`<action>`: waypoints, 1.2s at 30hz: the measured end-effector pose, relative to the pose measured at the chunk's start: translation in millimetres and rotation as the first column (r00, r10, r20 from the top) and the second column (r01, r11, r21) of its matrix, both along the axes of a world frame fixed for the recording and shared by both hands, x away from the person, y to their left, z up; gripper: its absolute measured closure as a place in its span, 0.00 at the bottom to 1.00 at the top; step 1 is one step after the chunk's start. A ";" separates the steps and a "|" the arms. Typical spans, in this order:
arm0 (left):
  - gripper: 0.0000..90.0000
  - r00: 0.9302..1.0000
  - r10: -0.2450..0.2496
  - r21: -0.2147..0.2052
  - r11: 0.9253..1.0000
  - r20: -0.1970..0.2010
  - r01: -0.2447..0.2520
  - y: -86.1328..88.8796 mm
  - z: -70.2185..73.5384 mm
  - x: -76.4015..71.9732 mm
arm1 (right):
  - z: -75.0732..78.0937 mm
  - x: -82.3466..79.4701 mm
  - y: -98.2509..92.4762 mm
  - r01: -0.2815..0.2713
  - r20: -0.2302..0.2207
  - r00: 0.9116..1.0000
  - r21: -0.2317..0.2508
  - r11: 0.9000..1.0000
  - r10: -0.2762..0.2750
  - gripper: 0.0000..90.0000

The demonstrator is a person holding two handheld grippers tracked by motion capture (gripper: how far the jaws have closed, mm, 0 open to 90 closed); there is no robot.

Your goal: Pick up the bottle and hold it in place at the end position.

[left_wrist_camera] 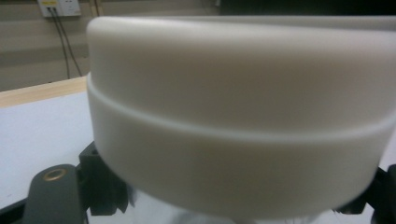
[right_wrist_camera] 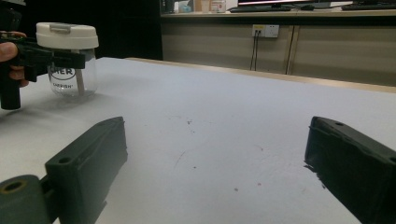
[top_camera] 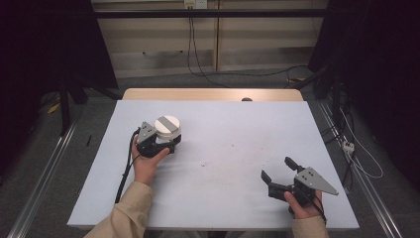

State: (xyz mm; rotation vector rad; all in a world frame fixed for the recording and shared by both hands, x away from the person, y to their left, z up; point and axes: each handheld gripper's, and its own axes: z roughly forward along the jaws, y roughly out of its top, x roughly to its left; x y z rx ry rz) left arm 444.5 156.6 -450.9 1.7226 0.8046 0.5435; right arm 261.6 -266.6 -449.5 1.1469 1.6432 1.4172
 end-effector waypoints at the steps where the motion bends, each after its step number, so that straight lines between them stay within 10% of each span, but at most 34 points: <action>1: 0.20 1.000 -0.002 -0.016 1.000 -0.003 0.002 -2.4 0.3 0.0 | 0.1 0.0 0.0 0.000 0.001 1.000 0.001 1.000 0.000 0.06; 36: 0.21 0.991 -0.133 -0.055 0.990 -0.002 0.132 -52.5 2.8 10.4 | -1.2 0.3 -0.5 -0.004 -0.007 1.000 -0.003 1.000 0.004 0.06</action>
